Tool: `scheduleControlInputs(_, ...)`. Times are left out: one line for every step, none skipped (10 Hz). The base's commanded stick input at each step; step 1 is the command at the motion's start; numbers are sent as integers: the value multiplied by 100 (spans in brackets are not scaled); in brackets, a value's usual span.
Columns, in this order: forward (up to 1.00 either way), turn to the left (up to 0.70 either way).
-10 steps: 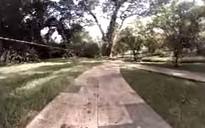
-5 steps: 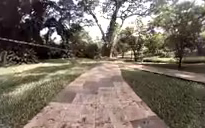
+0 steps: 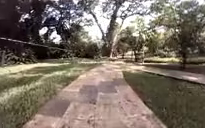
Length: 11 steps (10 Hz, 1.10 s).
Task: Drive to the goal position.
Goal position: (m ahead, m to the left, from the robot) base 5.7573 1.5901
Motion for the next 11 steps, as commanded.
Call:
scheduleControlInputs(70,0)
scheduleControlInputs(70,0)
scheduleControlInputs(70,0)
scheduleControlInputs(70,0)
scheduleControlInputs(70,0)
scheduleControlInputs(70,0)
scheduleControlInputs(70,0)
scheduleControlInputs(70,0)
scheduleControlInputs(70,0)
scheduleControlInputs(70,0)
scheduleControlInputs(70,0)
